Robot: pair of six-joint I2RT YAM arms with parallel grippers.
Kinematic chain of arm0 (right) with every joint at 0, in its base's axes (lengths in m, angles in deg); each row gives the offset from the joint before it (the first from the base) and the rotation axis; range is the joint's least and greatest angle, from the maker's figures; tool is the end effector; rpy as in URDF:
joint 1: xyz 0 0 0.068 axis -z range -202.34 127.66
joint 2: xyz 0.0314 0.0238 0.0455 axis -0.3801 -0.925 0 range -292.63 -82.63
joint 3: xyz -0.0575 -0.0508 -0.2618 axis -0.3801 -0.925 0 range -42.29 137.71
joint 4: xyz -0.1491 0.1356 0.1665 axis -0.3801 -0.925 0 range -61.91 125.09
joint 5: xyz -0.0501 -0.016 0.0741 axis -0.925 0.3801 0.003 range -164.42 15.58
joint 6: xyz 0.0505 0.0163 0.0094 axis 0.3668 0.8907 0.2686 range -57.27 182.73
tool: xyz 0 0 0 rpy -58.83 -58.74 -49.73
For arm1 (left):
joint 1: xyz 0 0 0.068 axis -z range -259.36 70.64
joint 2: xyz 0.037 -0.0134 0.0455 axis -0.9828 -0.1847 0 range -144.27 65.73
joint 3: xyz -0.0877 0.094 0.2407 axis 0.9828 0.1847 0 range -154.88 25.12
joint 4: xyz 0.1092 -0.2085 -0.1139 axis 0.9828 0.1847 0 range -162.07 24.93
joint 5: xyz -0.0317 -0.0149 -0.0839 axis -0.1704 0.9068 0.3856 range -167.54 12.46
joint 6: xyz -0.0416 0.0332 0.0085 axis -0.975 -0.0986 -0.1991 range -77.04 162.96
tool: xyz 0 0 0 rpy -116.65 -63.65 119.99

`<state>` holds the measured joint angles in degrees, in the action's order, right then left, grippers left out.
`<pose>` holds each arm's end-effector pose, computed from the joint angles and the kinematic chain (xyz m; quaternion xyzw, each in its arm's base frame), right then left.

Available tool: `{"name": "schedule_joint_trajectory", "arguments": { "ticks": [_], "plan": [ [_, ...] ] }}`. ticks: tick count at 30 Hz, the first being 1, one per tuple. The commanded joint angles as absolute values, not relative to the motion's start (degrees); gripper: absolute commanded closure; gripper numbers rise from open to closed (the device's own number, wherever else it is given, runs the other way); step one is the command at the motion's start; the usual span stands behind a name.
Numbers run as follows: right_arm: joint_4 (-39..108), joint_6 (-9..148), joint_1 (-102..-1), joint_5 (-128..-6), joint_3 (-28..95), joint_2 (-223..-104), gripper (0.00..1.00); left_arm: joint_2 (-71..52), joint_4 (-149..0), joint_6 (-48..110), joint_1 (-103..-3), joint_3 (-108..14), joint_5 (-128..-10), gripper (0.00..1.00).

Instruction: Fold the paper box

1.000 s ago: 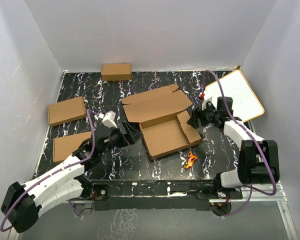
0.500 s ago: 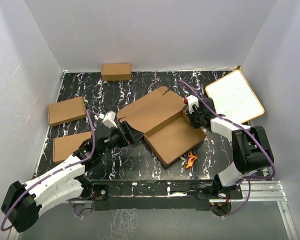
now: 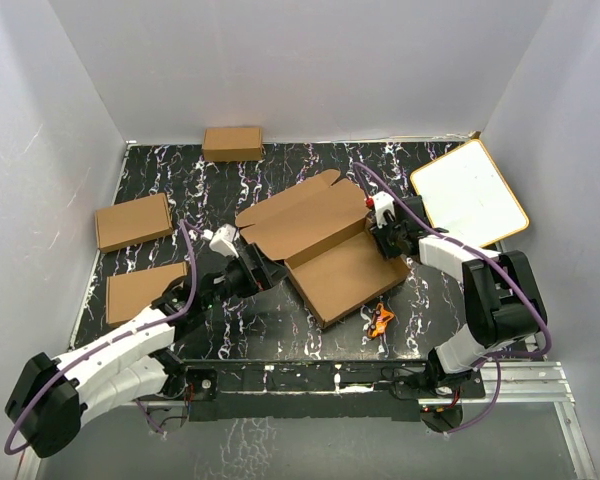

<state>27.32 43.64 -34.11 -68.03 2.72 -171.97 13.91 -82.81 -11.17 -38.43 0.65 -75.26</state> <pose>0.2941 0.0654 0.1630 -0.2687 0.9055 0.0319 0.3269 0.1554 -0.1367 0.2305 -0.0803 0.7977 -0.4514 0.3917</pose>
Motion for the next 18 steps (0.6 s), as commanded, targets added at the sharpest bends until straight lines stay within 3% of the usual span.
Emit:
{"name": "schedule_joint_trajectory", "arguments": {
  "ticks": [1,9,18],
  "plan": [
    [27.4,44.4,-32.2,-62.8,5.2,-168.7,0.56,12.6,-84.6,-12.3,-38.8,0.3,-74.1,0.07],
    [24.3,42.5,-28.5,-53.3,5.7,-165.6,0.4,6.4,-86.4,-12.7,-38.8,-1.6,-72.7,0.09],
    [20.3,37.6,-19.2,-35.2,5.0,-159.2,0.38,-5.6,-82.2,-10.8,-38.6,-9.9,-76.6,0.11]
  ]
}}
